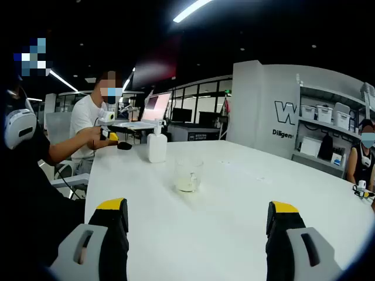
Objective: Hold the bottle steady, press the pump all the way down and release, and repeat the specified number of times to dispense into the cup
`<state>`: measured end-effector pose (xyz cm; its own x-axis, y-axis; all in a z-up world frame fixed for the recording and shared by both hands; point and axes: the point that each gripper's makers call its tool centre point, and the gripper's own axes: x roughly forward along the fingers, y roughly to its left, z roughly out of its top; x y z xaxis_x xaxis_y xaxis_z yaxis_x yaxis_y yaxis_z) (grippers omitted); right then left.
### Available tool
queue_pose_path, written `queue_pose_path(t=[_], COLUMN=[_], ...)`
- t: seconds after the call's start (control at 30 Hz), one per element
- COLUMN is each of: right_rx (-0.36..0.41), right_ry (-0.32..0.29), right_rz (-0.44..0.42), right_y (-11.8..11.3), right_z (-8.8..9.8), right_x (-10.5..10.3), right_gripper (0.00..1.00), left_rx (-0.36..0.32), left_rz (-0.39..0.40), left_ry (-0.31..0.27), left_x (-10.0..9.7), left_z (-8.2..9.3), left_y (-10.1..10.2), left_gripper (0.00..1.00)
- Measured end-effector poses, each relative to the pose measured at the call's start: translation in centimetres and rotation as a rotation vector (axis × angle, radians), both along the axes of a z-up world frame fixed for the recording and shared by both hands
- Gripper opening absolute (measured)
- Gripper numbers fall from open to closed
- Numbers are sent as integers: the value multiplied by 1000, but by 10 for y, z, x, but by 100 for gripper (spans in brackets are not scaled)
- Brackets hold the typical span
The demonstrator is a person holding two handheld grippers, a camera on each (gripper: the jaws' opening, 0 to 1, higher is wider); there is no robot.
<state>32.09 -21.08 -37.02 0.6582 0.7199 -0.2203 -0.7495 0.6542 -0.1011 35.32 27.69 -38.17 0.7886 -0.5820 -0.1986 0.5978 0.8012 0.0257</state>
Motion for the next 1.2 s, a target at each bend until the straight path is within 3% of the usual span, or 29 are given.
queue_pose_path(t=[0.8, 1.2], right_rx=[-6, -38], right_ry=[3, 0], right_rz=[14, 12], right_y=[6, 5], right_z=[-4, -6], right_x=[2, 1], right_gripper=[100, 100], left_rx=[22, 13], left_rz=[-19, -15], left_ry=[10, 7], left_x=[4, 2], left_z=[-4, -5], left_y=[-16, -10], left_gripper=[99, 99])
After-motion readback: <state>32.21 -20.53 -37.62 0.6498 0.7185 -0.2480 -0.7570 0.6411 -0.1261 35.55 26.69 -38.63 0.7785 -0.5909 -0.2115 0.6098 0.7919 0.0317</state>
